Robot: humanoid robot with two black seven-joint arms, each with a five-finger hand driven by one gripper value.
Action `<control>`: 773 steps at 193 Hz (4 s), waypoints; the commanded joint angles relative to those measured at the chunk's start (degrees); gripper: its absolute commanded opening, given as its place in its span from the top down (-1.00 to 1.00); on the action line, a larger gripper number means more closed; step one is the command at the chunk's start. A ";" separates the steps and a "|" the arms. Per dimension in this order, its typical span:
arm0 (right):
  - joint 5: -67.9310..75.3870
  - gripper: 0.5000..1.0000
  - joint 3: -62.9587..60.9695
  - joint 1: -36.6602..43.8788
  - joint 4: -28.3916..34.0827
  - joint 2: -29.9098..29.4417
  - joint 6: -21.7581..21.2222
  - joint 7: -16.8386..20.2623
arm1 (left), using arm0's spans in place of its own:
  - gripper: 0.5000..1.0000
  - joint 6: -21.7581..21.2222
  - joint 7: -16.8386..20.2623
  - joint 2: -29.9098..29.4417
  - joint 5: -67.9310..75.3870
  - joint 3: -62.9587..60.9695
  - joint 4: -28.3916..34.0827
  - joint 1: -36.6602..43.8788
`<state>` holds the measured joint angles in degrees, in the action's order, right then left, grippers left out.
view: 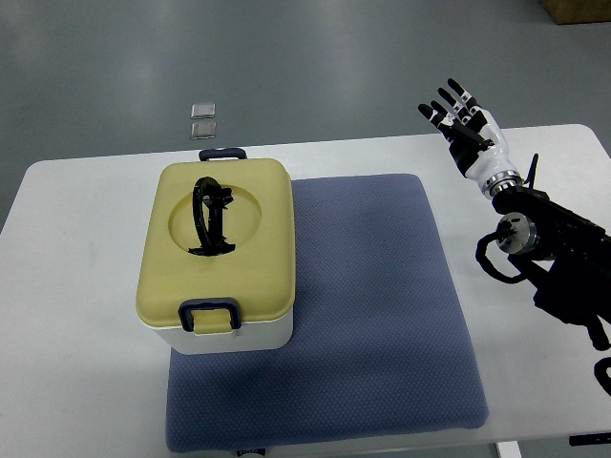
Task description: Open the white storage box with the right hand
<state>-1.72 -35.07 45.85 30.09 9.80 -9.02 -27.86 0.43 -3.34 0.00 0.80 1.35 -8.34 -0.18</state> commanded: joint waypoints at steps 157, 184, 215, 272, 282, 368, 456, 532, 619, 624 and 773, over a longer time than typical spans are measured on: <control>-62.44 -0.71 8.09 30.36 14.03 3.82 -15.77 -0.09 | -1.00 0.01 0.00 0.00 -0.01 0.06 -0.01 0.00; -66.48 -0.71 13.97 36.42 15.53 1.36 -16.03 -0.27 | -1.00 0.01 0.00 0.00 -0.01 0.06 -0.01 0.00; -70.43 -0.71 20.83 41.43 17.46 -2.33 -16.03 -1.67 | -1.00 0.01 0.00 0.00 -0.01 0.06 -0.01 0.00; -81.86 -0.69 28.92 46.09 19.48 -8.57 -15.94 -2.99 | -1.00 0.01 0.00 0.00 -0.01 0.06 -0.01 0.00; -83.61 -0.69 29.36 46.35 19.57 -8.92 -15.94 -3.25 | -1.00 0.01 0.00 0.00 -0.01 0.06 -0.01 0.00; -89.68 -0.33 33.05 47.06 20.54 -9.54 -15.24 -3.96 | -1.00 0.01 0.00 0.00 -0.09 -0.03 -0.01 0.00; -90.30 0.27 33.05 46.62 20.54 -9.54 -15.24 -4.04 | -1.00 0.01 0.00 0.00 -0.01 -0.03 -0.01 0.00; -89.95 0.52 32.96 46.79 20.54 -9.10 -15.77 -4.13 | -1.00 0.01 0.00 0.00 -0.01 0.06 -0.01 0.00; -90.03 0.87 32.87 46.26 20.54 -9.19 -16.03 -4.57 | -1.00 0.01 0.00 0.00 -0.01 0.06 -0.01 0.00; -90.03 0.92 32.96 46.26 20.54 -9.28 -16.03 -4.57 | -1.00 0.01 0.00 0.00 -0.01 0.06 -0.01 0.00; -89.07 1.00 32.00 48.20 20.54 -8.40 -16.21 -5.54 | -1.00 0.01 0.00 0.00 -0.01 -0.03 -0.01 0.00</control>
<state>-90.96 -2.95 93.22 50.63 1.28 -25.20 -33.37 0.44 -3.34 0.00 0.79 1.36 -8.35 -0.18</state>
